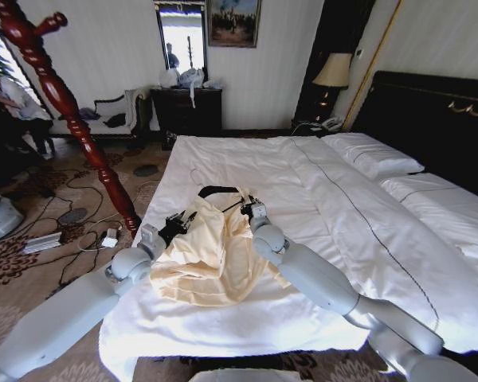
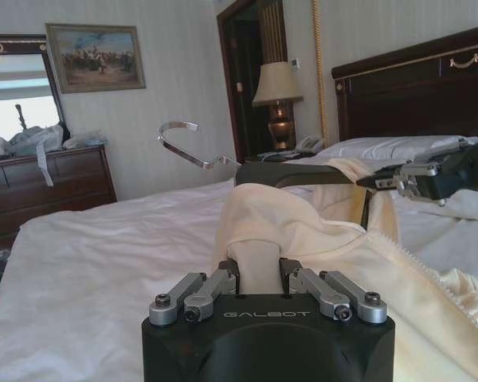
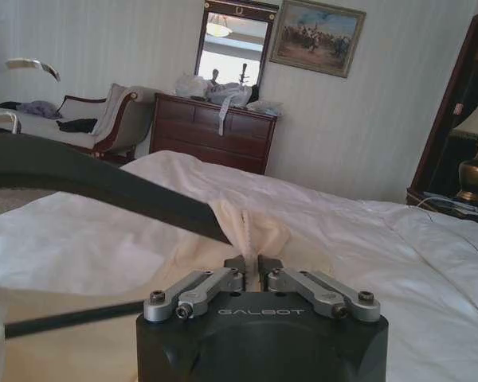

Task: Pick up the clothes from the bed and hang them on the clothes hanger.

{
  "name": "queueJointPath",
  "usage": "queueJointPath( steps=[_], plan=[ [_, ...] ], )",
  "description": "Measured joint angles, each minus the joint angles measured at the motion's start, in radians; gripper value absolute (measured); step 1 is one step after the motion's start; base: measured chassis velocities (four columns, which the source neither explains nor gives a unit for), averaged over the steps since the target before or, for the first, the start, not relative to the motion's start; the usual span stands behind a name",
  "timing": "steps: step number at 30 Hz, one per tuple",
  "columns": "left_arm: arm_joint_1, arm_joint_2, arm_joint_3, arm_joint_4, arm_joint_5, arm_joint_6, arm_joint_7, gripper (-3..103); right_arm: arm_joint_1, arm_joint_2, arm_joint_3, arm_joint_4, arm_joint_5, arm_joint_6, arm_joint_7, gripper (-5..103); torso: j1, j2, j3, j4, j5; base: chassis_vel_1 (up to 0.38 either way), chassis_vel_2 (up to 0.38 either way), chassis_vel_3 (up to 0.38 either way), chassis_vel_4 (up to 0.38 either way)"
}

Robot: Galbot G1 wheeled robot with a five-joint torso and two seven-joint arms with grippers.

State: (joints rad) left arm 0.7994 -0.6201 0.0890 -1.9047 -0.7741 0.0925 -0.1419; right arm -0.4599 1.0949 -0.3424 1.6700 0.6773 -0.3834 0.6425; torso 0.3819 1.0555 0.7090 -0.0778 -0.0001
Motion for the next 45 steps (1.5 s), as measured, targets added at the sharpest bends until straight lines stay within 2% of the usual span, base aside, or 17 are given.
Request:
queueJointPath(
  steps=[1, 3, 6, 13, 24, 27, 30, 41, 42, 44, 45],
  plan=[
    [0.0, 0.0, 0.0, 0.0, 0.0, 0.0, 0.0, 23, 0.0, 0.0, 0.0, 0.0, 0.0, 0.0, 0.0, 14, 0.0, 0.0, 0.0, 0.0, 0.0, 0.0, 0.0, 0.0, 0.0],
    [0.002, 0.0, 0.006, -0.003, 0.005, 0.0, 0.0, 23, 0.0, 0.001, -0.001, 0.002, -0.006, 0.003, 0.0, 3, 0.0, 0.0, 0.0, 0.0, 0.0001, 0.0, 0.0, 0.0, 0.0],
    [0.005, -0.001, 0.009, -0.007, 0.008, 0.0, -0.001, 23, 0.0, -0.002, -0.001, 0.005, -0.028, 0.018, -0.002, 1, 0.0, 0.0, 0.0, 0.0, 0.0001, 0.0, 0.0, 0.0, 0.0],
    [-0.008, 0.0, 0.024, -0.003, 0.009, 0.0, -0.001, 23, 0.013, -0.015, -0.009, 0.06, -0.038, 0.044, -0.027, 1, 0.0, 0.0, 0.0, -0.0001, 0.0001, 0.0, 0.0, 0.0, 0.0],
    [-0.048, -0.016, 0.058, 0.022, 0.005, 0.004, -0.002, 23, 0.052, -0.022, -0.034, 0.195, 0.038, 0.065, -0.07, 1, 0.0, 0.0, 0.0, 0.0, 0.0, 0.0, 0.0, 0.0, 0.0],
    [-0.075, -0.025, 0.067, 0.029, -0.004, 0.006, -0.004, 23, 0.055, -0.026, -0.035, 0.229, 0.097, 0.065, -0.079, 1, 0.0, 0.0, 0.0, -0.0001, 0.0, 0.0, 0.0, 0.0, 0.0],
    [-0.087, -0.026, 0.071, 0.033, -0.007, 0.007, -0.004, 23, 0.056, -0.034, -0.035, 0.246, 0.115, 0.068, -0.093, 1, 0.0, 0.0, 0.0, -0.0002, 0.0001, 0.0, 0.0, 0.0, 0.0],
    [-0.078, -0.022, 0.029, 0.044, -0.024, 0.006, -0.002, 23, 0.016, -0.094, -0.02, 0.312, 0.15, 0.082, -0.142, -1, 0.0, 0.0, 0.0, -0.0002, 0.0001, 0.0, 0.0, 0.0, 0.0],
    [-0.077, -0.022, 0.026, 0.044, -0.027, 0.006, -0.004, 23, 0.015, -0.096, -0.018, 0.314, 0.15, 0.086, -0.146, 4, 0.0, 0.0, 0.0, -0.0002, 0.0001, 0.0, 0.0, 0.0, 0.0],
    [-0.076, -0.022, 0.023, 0.044, -0.029, 0.006, -0.006, 23, 0.014, -0.096, -0.017, 0.314, 0.15, 0.088, -0.149, 4, 0.0, 0.0, 0.0, -0.0001, 0.0001, 0.0, 0.0, 0.0, 0.0],
    [-0.076, -0.022, 0.021, 0.044, -0.029, 0.006, -0.007, 23, 0.014, -0.097, -0.017, 0.315, 0.15, 0.089, -0.15, 9, 0.0, 0.0, 0.0, -0.0001, 0.0001, 0.0, 0.0, 0.0, 0.0]
  ],
)
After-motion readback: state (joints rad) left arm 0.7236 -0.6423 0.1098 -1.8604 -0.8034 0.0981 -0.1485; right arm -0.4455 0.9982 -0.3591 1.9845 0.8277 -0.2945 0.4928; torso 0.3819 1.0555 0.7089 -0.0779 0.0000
